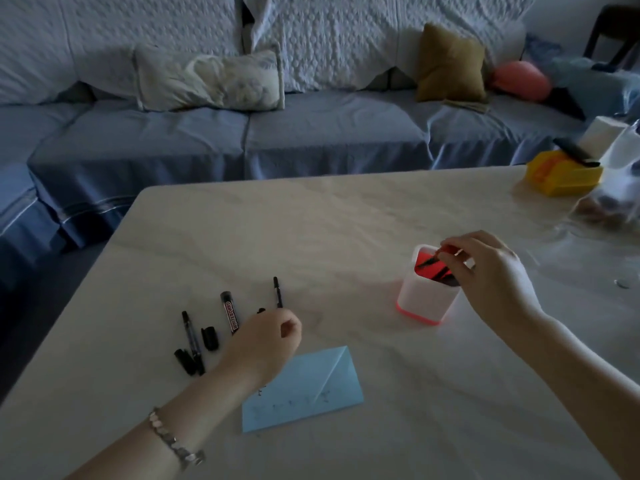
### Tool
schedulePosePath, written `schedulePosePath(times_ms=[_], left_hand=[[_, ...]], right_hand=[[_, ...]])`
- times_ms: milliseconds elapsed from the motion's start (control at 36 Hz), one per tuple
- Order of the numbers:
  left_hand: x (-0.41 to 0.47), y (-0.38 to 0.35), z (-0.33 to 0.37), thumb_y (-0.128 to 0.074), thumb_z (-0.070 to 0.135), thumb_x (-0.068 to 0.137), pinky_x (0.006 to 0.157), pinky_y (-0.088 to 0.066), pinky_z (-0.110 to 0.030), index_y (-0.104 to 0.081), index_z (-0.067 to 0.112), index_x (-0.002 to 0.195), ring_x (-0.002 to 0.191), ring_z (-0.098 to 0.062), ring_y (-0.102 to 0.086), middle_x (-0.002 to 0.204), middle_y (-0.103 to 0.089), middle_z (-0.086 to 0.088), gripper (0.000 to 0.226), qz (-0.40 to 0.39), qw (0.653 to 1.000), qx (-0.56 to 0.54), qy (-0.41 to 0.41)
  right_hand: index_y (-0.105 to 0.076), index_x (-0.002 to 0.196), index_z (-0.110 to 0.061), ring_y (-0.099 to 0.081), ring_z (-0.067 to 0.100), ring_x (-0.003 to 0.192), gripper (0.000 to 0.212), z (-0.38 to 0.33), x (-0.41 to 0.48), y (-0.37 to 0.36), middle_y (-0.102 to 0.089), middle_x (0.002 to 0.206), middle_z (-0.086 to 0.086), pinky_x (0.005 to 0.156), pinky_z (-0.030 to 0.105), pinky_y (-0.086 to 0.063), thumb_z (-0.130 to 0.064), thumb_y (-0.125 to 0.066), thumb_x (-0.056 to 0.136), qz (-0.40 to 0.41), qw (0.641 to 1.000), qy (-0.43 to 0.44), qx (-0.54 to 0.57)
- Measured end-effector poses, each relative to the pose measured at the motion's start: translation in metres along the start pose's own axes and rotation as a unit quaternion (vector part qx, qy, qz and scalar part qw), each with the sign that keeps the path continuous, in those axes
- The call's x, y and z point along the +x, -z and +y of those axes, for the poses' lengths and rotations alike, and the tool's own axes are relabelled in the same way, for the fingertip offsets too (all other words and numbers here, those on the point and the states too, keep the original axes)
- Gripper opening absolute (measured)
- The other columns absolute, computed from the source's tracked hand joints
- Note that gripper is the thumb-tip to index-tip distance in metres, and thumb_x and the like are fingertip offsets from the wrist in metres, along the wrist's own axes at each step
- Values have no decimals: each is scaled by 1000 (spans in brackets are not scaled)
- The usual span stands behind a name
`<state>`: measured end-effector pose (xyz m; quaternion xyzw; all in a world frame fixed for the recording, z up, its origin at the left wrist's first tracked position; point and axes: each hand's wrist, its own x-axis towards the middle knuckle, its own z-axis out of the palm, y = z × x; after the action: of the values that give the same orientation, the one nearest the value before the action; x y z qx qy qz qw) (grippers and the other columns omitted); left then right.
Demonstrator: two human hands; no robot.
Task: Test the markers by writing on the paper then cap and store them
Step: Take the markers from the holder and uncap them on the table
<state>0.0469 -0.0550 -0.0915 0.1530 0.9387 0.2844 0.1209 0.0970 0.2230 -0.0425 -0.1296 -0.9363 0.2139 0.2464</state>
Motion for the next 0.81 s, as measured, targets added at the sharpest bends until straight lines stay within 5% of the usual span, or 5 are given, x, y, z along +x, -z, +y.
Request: schedulePosePath(times_ms=[167, 444, 556, 639, 806], left_hand=[[-7, 8, 26, -36, 39, 97, 69, -49, -28, -66, 9, 89, 73, -11, -64, 80, -70, -1, 43, -37, 977, -212, -10], [-18, 18, 13, -50, 18, 95, 64, -54, -25, -60, 10, 82, 69, -15, -60, 77, -60, -6, 18, -95, 863, -475, 141], [-19, 23, 3, -42, 14, 98, 66, -57, -35, -50, 7, 85, 54, -9, -62, 71, -59, -4, 16, -42, 909, -404, 91], [-27, 25, 0, -36, 27, 99, 67, -54, -42, -48, 13, 99, 55, -15, -57, 66, -50, 2, 19, -72, 977, -201, -20], [-40, 17, 2, -29, 36, 100, 59, -45, -33, -52, 19, 103, 62, -19, -57, 77, -61, -1, 29, -26, 994, -5, -109]], right_hand=[[-72, 93, -2, -51, -1, 87, 23, -57, -46, -21, -62, 90, 6, 83, 6, -44, -17, -67, 78, 19, 972, 199, 127], [-70, 99, -8, -60, -5, 96, 22, -96, -92, -92, -62, 104, -11, 86, 11, -47, -24, -61, 85, -112, 919, 241, 291], [-64, 90, -29, -54, -2, 61, 22, -104, -82, -93, -60, 67, -14, 62, 10, -44, -18, -75, 74, -144, 902, 42, 404], [-55, 91, -16, -38, 2, 41, 5, -112, -72, -87, -45, 45, -8, 43, 13, -32, -15, -58, 88, -220, 835, -121, 490], [-41, 53, -8, -29, 8, 32, 47, -131, -76, -93, -38, 38, -1, 35, 17, -25, -25, -41, 97, -255, 821, -172, 480]])
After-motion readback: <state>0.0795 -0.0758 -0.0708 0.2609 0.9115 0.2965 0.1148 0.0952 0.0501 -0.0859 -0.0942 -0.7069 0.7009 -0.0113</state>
